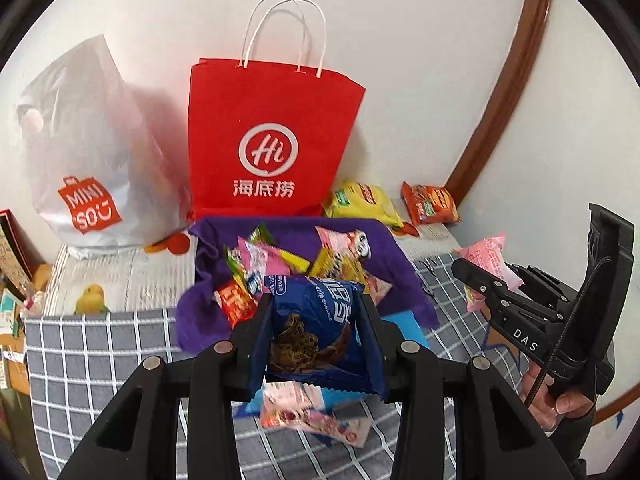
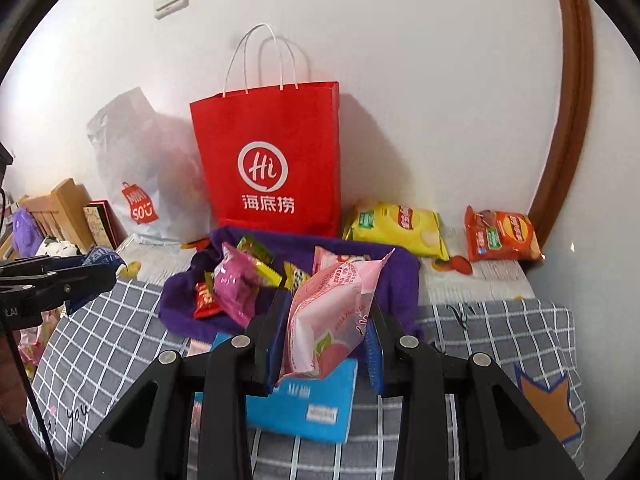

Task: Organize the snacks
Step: 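Carry the light pink packet with the right gripper while the left carries the blue packet over the towel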

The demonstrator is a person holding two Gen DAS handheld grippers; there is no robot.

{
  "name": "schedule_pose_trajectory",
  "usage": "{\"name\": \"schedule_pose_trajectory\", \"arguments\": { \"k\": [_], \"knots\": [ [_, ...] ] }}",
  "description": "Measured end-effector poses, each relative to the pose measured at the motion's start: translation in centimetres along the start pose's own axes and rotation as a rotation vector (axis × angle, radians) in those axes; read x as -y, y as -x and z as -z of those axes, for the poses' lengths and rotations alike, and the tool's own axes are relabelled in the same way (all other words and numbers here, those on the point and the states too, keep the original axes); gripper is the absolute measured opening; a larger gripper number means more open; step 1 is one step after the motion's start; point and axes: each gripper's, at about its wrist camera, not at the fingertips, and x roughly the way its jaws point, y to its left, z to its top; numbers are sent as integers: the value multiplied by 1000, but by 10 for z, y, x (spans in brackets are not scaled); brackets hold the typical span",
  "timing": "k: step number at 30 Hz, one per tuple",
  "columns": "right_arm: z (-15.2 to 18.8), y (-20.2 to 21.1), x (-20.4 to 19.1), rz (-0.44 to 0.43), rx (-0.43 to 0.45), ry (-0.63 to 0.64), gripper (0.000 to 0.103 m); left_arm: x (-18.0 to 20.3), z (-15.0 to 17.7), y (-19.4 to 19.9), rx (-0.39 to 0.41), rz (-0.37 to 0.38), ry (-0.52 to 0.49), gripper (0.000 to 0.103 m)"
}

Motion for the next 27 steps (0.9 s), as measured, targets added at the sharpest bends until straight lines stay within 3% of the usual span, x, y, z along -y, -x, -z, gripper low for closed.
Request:
{"name": "schedule_pose_trajectory", "arguments": {
  "k": [14, 27],
  "knots": [
    [-39, -64, 8, 3, -4, 32, 34, -19, -43, -49, -9, -25, 1, 38],
    [-23, -129, 12, 12, -128, 57, 34, -41, -41, -105, -69, -22, 34, 38]
  ]
}}
